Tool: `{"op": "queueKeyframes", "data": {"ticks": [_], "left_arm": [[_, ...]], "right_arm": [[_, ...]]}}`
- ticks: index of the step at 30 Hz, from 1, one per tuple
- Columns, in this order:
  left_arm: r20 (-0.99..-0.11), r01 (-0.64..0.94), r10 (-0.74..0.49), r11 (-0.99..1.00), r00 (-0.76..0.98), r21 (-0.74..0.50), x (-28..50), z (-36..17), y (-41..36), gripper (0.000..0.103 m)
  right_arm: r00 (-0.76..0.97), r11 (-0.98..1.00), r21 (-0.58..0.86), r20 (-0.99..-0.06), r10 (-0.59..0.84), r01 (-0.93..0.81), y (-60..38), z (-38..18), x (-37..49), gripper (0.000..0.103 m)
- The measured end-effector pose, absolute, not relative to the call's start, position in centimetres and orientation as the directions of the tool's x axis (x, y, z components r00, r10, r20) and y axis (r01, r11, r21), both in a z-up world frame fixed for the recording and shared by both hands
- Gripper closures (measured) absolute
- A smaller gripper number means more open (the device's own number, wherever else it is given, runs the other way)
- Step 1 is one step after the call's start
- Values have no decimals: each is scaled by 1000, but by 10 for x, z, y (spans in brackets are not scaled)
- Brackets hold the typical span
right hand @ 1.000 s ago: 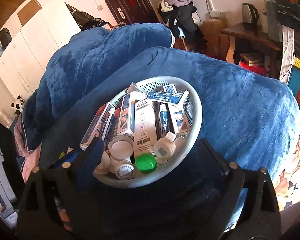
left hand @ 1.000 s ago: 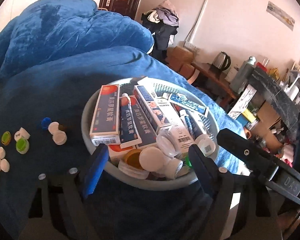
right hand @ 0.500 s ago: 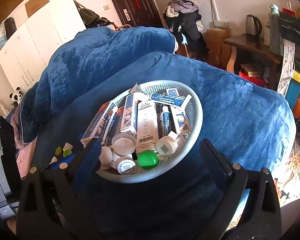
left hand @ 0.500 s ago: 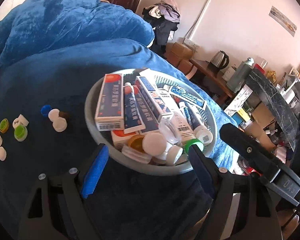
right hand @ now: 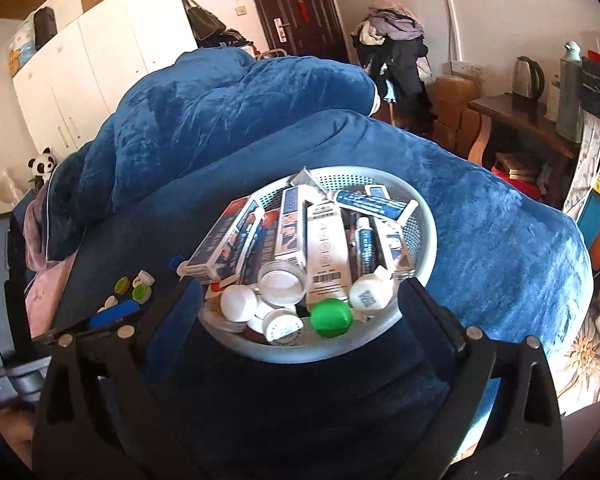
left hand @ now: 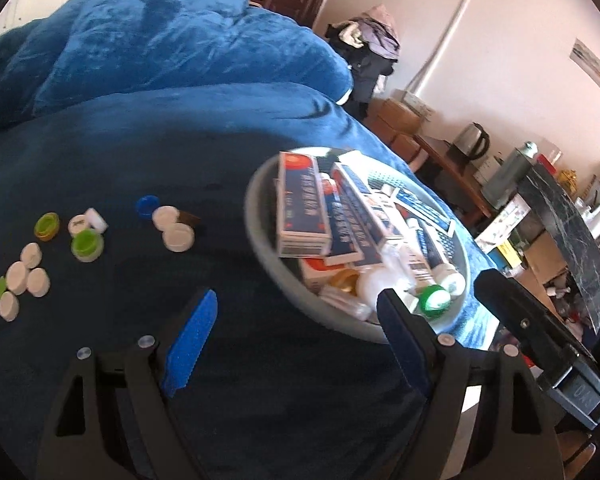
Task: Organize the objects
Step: 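Move both open grippers back over the remaining caps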
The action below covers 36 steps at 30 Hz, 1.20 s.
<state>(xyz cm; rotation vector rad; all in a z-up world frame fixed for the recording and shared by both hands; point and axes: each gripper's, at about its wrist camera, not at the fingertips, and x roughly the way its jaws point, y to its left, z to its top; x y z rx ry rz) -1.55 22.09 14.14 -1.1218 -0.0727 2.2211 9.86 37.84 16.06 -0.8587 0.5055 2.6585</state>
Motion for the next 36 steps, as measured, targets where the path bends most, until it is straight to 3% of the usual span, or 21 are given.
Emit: {"op": "queueKeyframes", "data": {"ticks": [19,36], "left_arm": [[-732,-374,436,-890,-524,-262,-27,126,136,19],[-740,-249,370,-928,-561,-276,-33,115,68,19]], "right_arm": [[-771,-951,193,-633,66,-241,315,155,63,4],[-752,-948,313,-640,-161,-63,260,142,32,0]]}}
